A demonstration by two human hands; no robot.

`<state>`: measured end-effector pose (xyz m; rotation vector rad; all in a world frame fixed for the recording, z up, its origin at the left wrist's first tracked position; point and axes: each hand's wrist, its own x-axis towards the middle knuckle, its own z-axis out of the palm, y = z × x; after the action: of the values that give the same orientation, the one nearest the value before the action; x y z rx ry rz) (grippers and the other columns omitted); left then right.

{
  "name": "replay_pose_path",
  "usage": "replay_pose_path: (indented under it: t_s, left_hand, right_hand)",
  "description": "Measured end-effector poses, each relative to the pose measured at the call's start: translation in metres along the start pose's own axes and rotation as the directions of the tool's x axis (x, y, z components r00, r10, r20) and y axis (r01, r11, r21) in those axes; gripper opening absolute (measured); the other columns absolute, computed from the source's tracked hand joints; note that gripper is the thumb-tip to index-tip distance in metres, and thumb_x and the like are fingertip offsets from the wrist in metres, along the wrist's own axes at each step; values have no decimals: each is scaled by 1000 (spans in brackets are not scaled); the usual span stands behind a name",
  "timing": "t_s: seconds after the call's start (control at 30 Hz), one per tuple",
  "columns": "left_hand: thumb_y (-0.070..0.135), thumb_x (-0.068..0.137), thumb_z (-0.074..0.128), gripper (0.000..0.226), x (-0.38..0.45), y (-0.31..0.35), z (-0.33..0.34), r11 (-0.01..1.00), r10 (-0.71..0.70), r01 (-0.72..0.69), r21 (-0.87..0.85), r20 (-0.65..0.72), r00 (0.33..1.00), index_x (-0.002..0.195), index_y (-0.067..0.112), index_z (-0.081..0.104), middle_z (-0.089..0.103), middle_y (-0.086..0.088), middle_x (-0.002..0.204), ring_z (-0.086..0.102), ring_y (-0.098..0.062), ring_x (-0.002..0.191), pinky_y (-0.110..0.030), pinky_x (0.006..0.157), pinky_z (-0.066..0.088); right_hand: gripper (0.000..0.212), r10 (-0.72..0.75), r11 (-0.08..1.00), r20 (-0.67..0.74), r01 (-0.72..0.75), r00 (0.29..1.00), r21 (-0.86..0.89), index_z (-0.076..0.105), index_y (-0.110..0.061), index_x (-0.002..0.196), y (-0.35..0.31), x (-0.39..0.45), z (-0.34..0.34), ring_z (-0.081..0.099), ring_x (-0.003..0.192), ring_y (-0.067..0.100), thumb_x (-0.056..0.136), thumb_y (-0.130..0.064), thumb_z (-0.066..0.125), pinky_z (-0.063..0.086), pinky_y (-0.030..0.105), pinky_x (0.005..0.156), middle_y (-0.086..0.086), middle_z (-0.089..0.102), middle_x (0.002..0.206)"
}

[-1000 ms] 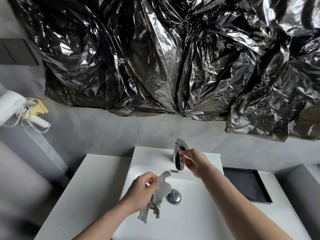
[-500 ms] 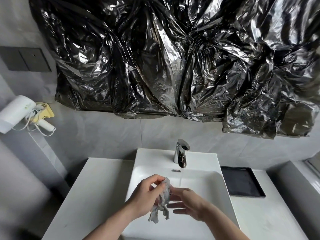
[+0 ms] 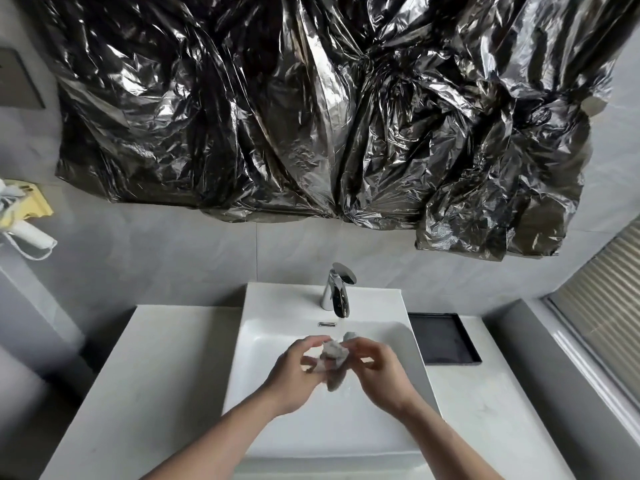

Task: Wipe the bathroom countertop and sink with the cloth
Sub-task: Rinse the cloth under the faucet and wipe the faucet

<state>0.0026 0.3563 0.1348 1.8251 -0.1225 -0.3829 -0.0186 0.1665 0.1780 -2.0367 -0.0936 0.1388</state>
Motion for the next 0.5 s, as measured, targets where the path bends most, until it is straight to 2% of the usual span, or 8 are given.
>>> replay_pose_path:
  t_s: [0.07, 0.13, 0.23, 0.33, 0.4, 0.47, 0.5]
  left_hand:
    - [38, 85, 79, 24, 4, 1, 7, 1000, 19, -19, 25, -12, 1000, 109, 35, 72, 71, 8, 114, 70, -4, 95, -14, 78, 51]
    - [44, 83, 80, 21, 6, 2, 11, 997, 24, -17, 72, -94, 995, 97, 28, 76, 76, 8, 98, 71, -1, 87, -10, 74, 49]
    - [38, 85, 78, 15, 13, -1, 14, 985, 34, 5, 171, -229, 973, 96, 27, 77, 76, 19, 94, 68, 8, 92, -18, 84, 51]
    - [51, 84, 65, 28, 15, 2, 24, 973, 1, 68, 222, -295, 955, 89, 26, 75, 75, 22, 92, 67, 7, 93, -23, 87, 52]
    - [56, 83, 61, 35, 17, 1, 34, 979, 12, 47, 198, -288, 958, 73, 22, 65, 70, 21, 76, 65, 2, 77, -25, 75, 51]
    - [46, 86, 69, 44, 21, 0, 41, 996, -18, 39, 76, -255, 967, 63, 17, 45, 50, 13, 57, 49, -8, 55, -25, 56, 42]
    - [41, 87, 73, 48, 25, -2, 43, 999, -48, 48, -7, -250, 967, 62, 19, 39, 41, 11, 56, 42, -11, 51, -24, 51, 38]
  right_hand:
    - [38, -11, 996, -61, 6, 998, -87, 78, -30, 92, 7, -2, -9, 74, 91, 5, 93, 3, 57, 56, 22, 81, -13, 80, 86]
    - [37, -28, 989, -130, 8, 991, -148, 77, -33, 93, 19, -2, -18, 72, 94, -2, 93, 0, 61, 57, 21, 79, -23, 78, 91]
    - [30, -34, 990, -209, 5, 977, -138, 76, -35, 91, 38, 0, -29, 73, 90, -3, 95, -6, 67, 60, 23, 78, -23, 77, 89]
    - [16, -21, 994, -221, -3, 975, -107, 76, -32, 85, 53, 5, -39, 74, 83, 0, 94, -19, 73, 57, 18, 73, -21, 77, 83]
    - [10, 10, 998, -208, -23, 978, -56, 75, -25, 82, 65, 13, -46, 74, 79, 3, 93, -24, 75, 58, 22, 73, -15, 77, 80]
    - [15, 74, 997, -181, -70, 981, 28, 71, -19, 79, 79, 25, -54, 73, 72, 8, 91, -25, 77, 58, 27, 70, -6, 76, 76]
    - [18, 107, 993, -167, -97, 980, 69, 68, -16, 79, 86, 30, -58, 71, 69, 10, 92, -25, 76, 57, 28, 67, -3, 75, 73]
